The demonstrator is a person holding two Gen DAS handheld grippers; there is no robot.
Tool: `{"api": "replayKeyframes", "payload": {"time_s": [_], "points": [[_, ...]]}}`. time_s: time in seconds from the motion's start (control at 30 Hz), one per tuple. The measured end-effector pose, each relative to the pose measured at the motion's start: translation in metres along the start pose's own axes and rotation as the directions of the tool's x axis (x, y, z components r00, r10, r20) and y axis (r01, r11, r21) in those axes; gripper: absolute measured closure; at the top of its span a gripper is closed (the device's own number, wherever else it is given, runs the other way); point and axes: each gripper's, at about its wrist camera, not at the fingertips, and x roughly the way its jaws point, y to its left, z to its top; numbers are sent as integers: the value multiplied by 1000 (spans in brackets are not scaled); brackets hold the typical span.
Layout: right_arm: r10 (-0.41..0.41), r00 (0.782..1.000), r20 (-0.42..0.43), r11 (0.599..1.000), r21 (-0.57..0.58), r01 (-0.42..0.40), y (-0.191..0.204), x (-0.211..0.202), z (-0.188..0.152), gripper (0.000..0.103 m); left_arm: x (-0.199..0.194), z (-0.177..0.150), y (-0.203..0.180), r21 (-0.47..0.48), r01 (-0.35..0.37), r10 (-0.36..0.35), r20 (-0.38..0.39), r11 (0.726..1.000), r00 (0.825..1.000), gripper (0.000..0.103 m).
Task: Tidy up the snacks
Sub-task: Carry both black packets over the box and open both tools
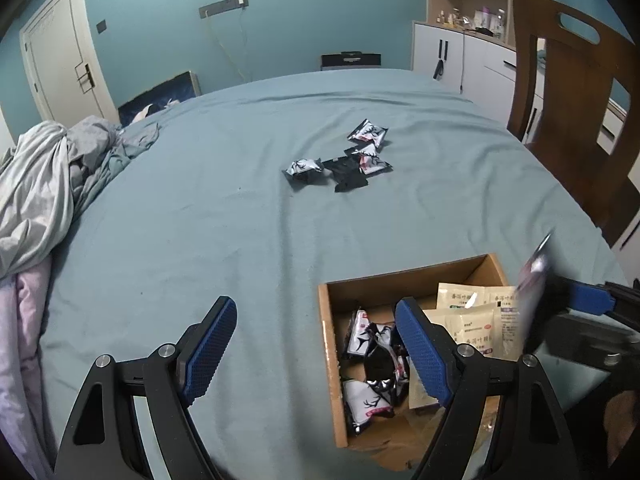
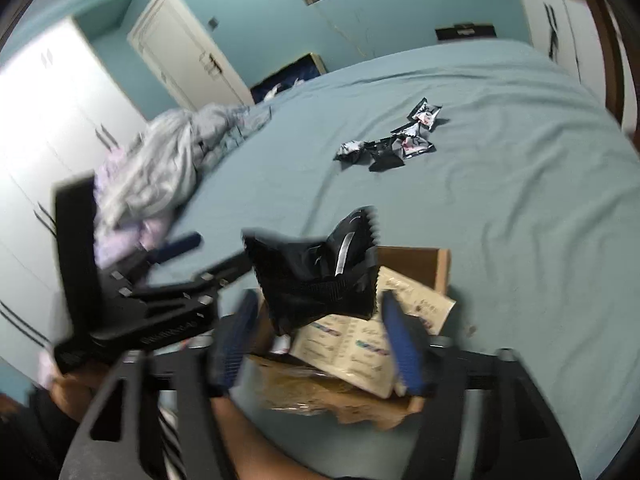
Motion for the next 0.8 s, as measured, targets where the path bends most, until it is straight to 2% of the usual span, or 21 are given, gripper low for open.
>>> {"api": "replayKeyframes", "payload": {"time_s": [0.13, 0.3, 0.57, 0.8], "points": [[-86, 994, 71, 995, 46, 83, -13, -11, 0, 20, 3, 0, 1, -1, -8, 8, -9, 1000, 1000, 20], [-168, 984, 52, 981, 105, 162, -30, -10, 1, 20, 4, 0, -1, -1, -10, 10, -12, 1000, 1000, 20], [-156, 986, 60, 974, 173, 144, -33, -20, 9, 20, 5, 0, 1, -13, 8, -9, -21, 1000, 1000, 20], [-176, 984, 44, 974, 151, 167, -28, -23, 8, 20, 0, 2, -1, -16, 11, -11, -3, 1000, 1000, 20]]}}
